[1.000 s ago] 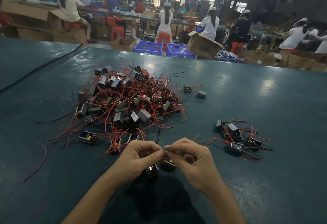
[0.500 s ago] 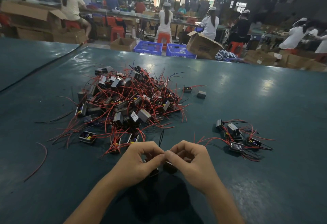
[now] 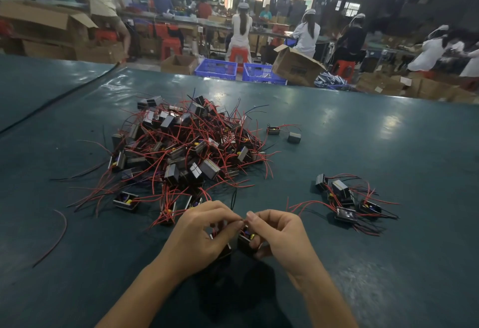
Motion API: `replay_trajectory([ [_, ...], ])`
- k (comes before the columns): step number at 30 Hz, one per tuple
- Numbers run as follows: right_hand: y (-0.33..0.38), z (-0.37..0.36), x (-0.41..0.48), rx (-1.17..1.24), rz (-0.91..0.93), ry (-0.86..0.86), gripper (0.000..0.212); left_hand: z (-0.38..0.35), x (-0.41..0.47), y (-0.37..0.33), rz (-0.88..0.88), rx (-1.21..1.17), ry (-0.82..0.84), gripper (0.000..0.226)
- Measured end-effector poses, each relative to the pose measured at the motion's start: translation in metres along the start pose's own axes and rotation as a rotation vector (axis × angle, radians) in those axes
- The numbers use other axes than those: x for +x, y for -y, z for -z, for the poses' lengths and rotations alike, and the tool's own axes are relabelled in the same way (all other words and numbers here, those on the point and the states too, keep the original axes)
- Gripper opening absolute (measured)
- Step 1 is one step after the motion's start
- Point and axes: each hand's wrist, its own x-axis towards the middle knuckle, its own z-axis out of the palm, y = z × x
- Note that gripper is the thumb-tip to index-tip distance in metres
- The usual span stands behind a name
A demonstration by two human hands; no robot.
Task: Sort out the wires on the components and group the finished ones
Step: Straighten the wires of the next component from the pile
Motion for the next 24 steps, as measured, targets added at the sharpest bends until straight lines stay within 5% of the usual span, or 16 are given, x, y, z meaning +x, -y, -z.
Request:
replay_trajectory([
  [7,-0.002,0.001,0.001,-0.043,0.025,-0.021,0.03,-0.001,-0.001,-0.001,-0.003,0.0,-0.007,0.015],
  [17,-0.003,0.001,0.006,0.122,0.336,-0.346,0.027,0.005,0.002,0.001,0.147,0.024,-0.294,0.019],
  [24,0.015,0.026,0.009,0.241,0.602,-0.638,0.018,0.003,-0.005,0.013,0.188,0.324,-0.208,0.012],
])
